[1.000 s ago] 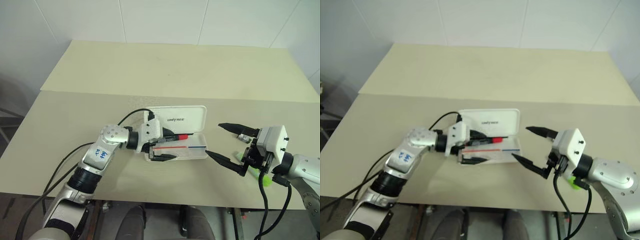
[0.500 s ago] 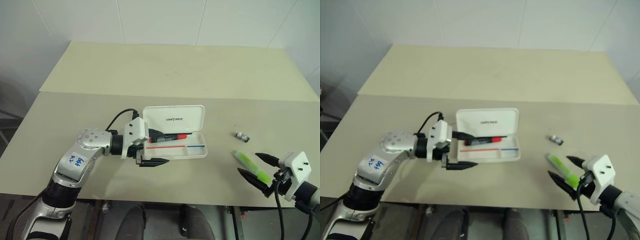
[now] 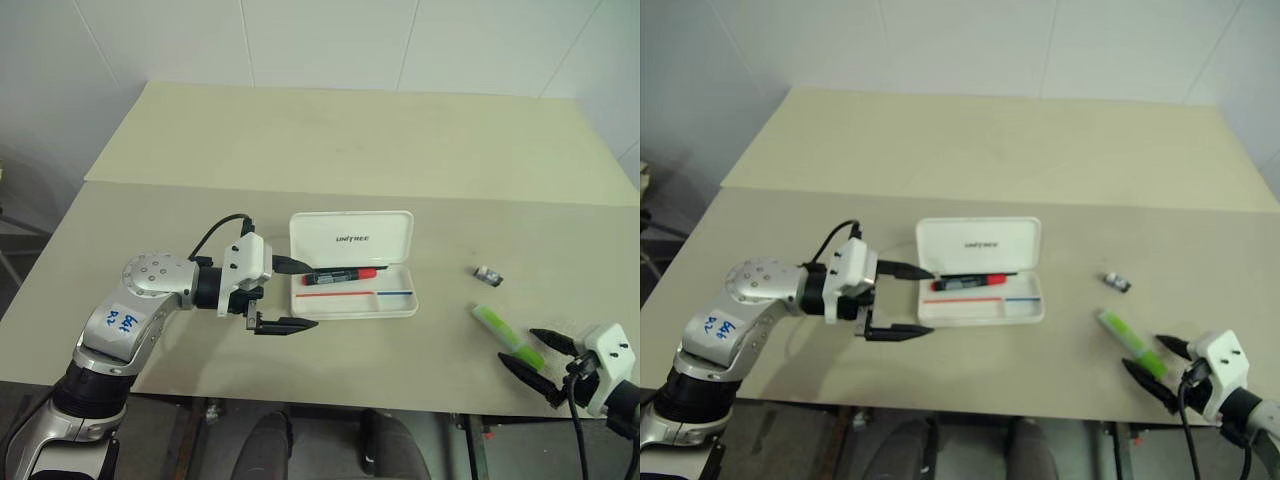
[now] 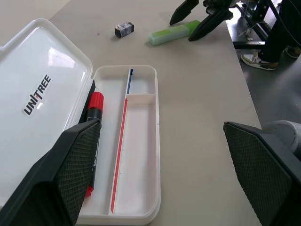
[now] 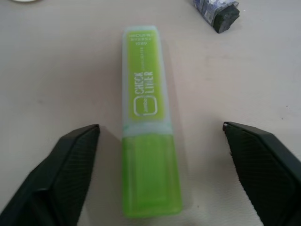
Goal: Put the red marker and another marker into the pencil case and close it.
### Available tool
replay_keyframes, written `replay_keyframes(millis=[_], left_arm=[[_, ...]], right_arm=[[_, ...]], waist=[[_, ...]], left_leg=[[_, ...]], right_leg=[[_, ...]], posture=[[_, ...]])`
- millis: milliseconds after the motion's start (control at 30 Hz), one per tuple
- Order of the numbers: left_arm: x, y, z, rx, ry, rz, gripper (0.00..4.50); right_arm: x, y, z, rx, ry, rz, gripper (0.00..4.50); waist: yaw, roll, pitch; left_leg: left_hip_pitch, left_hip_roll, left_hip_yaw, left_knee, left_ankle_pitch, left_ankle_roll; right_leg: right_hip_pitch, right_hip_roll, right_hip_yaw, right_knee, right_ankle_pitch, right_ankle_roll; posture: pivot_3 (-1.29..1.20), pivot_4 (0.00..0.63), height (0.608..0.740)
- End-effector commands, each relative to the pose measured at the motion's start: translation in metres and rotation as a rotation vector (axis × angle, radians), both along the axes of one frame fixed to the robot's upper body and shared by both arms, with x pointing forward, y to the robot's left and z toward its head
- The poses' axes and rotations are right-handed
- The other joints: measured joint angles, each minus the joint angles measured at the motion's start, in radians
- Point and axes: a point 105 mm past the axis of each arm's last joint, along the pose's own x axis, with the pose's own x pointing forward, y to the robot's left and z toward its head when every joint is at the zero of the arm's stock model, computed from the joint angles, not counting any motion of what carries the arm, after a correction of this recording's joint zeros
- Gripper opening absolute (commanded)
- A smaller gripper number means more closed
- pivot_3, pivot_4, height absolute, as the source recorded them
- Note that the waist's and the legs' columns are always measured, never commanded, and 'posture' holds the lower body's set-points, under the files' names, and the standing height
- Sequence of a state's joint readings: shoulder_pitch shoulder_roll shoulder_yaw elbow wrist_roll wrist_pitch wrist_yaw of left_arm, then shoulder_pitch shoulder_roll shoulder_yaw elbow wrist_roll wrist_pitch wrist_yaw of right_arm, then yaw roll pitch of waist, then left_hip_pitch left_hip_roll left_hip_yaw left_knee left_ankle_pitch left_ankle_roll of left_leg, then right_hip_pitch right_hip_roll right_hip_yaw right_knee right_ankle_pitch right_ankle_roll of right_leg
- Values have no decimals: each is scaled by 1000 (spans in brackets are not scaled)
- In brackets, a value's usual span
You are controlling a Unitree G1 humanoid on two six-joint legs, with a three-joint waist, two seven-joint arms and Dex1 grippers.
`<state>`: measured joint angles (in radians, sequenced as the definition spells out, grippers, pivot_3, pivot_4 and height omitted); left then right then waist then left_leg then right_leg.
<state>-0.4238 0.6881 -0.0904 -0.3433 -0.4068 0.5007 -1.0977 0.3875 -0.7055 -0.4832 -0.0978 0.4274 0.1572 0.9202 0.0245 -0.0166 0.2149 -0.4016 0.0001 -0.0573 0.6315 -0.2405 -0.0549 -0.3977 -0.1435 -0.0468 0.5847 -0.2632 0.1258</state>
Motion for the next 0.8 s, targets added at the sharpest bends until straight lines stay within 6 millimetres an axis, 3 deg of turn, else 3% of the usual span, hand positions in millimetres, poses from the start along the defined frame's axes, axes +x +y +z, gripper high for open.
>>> replay_keyframes(millis=[33,233,400,500,633,733,800], left_arm=[[-2,0,10,-15,-42,-21,4500],[0,1,12,-9,-56,-24,4500],[2,8,11,3,-63,-10,4500],[3,17,11,11,-64,6,4500],[6,37,1,78,-66,51,4500],[-1,57,-6,98,-48,64,4500],[-2,63,-8,96,-47,75,4500]], right_arm=[[-4,-6,0,-15,-1,-8,3165],[1,7,6,7,-35,29,1090],[12,22,18,-11,-79,71,1104],[23,38,36,-19,-138,138,1104],[35,71,63,-31,-208,287,1104],[42,115,83,-35,-230,516,1104],[43,130,86,-47,-220,604,1104]], waist=[[0,0,0],[0,0,0],[-4,0,0],[-5,0,0],[-6,0,0],[-10,0,0],[-9,0,0]], left_leg=[[0,0,0,0,0,0],[0,0,0,1,0,0],[1,0,0,0,0,0],[1,0,1,0,0,0],[1,0,1,0,0,0],[2,1,1,0,0,0],[1,1,1,-1,0,0]], right_leg=[[0,0,0,0,0,0],[0,0,0,0,0,0],[0,0,1,1,0,0],[0,0,1,1,0,0],[0,0,1,1,0,0],[0,0,1,1,0,0],[-1,0,1,1,0,0]], posture=[[0,150,740],[0,150,740],[0,150,740],[0,150,740],[0,150,740],[0,150,740],[0,150,740]])
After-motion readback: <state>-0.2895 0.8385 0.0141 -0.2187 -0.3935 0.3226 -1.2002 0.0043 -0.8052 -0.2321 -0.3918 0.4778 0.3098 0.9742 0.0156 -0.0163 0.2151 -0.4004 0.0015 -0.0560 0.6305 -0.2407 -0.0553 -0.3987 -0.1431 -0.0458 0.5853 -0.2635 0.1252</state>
